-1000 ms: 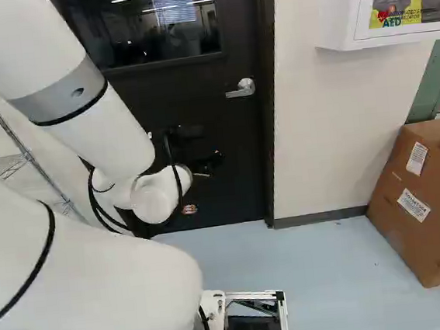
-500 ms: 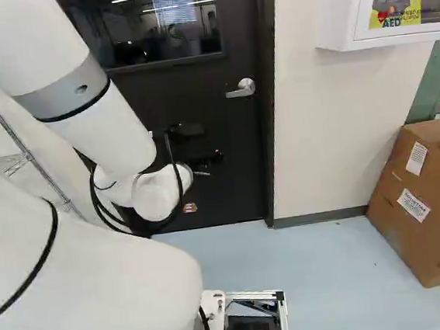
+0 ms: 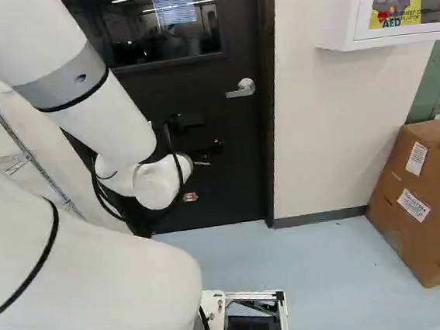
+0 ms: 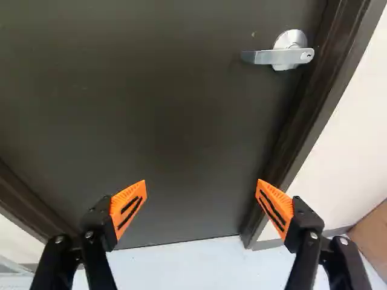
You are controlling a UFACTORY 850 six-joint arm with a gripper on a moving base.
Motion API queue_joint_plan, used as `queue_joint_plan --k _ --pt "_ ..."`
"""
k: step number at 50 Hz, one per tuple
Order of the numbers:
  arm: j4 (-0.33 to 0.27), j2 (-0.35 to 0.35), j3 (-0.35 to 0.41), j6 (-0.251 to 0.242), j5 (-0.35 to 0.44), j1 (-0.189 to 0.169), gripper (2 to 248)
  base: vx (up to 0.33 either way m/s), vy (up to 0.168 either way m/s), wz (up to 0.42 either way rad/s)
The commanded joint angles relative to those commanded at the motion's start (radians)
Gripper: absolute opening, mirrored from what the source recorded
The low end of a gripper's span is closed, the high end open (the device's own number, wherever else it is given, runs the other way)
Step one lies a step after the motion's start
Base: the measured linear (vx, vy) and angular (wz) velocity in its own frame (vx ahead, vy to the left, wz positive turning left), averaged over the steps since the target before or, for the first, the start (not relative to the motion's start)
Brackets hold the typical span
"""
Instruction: Open the door and move inside
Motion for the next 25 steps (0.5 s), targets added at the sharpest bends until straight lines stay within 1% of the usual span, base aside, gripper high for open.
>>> queue_joint_plan --k 25 --pt "0.000 -0.022 -0.081 0.000 0.000 -0.001 247 0.000 0.000 0.000"
